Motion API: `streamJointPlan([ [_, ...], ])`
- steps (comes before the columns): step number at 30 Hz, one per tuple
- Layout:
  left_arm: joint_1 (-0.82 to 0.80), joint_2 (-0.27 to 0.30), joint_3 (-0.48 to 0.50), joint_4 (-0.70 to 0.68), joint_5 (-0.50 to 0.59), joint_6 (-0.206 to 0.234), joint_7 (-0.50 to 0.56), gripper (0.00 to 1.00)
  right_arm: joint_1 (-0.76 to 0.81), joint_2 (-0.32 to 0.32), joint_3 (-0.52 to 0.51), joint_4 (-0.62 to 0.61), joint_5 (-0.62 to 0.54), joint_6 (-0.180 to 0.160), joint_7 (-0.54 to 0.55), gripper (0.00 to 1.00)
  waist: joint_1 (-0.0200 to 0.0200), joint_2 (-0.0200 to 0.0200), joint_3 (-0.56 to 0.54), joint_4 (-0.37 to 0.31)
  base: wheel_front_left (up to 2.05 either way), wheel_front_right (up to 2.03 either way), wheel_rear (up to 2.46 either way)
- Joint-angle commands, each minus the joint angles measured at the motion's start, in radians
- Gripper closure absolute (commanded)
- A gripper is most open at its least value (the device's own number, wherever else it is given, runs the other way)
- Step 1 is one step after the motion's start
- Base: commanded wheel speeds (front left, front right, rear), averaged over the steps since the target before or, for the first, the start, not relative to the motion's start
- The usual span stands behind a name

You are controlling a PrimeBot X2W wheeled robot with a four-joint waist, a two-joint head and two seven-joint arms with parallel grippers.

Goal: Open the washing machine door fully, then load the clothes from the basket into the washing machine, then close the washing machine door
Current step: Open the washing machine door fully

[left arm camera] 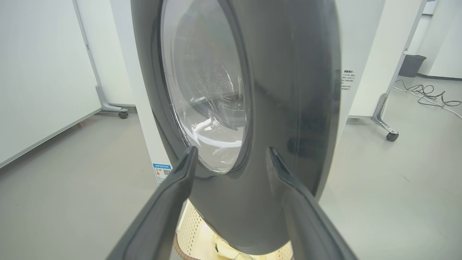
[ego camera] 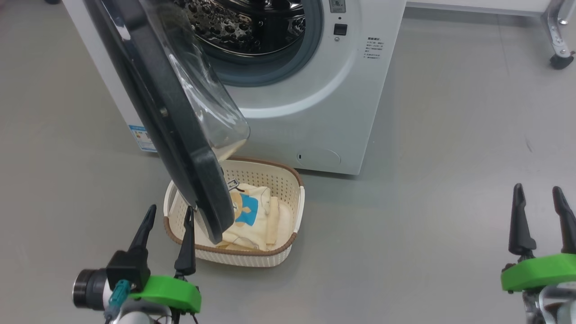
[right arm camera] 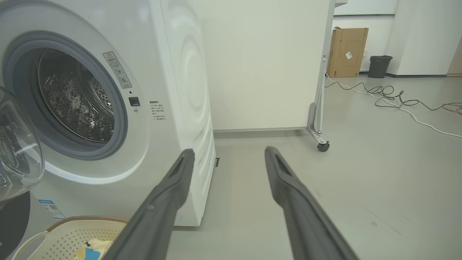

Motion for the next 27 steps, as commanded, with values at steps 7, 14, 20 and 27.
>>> streamJointPlan([
  [7, -0.024, 0.016, 0.041, -0.029, 0.012, -0.003, -0.007, 0.00, 0.095, 0.005, 0.097, -0.117, -0.042, 0.000, 0.030, 0.00, 0.0000, -0.0001, -0.002, -0.005, 0.00, 0.00, 0.00],
  [14, -0.026, 0.015, 0.043, -0.030, 0.014, -0.003, -0.007, 0.00, 0.122, 0.005, 0.126, -0.129, -0.036, 0.000, 0.030, 0.00, 0.0000, -0.0001, 0.004, -0.009, 0.00, 0.00, 0.00],
  [20, -0.029, 0.015, 0.047, -0.031, 0.015, -0.004, -0.007, 0.00, 0.125, 0.006, 0.128, -0.133, -0.036, 0.000, 0.029, 0.00, 0.0000, -0.0001, 0.006, -0.011, 0.00, 0.00, 0.00],
  [27, -0.032, 0.013, 0.051, -0.027, 0.015, -0.002, -0.007, 0.00, 0.127, 0.006, 0.129, -0.140, -0.033, 0.000, 0.030, 0.00, 0.0000, -0.0001, 0.011, -0.010, 0.00, 0.00, 0.00],
])
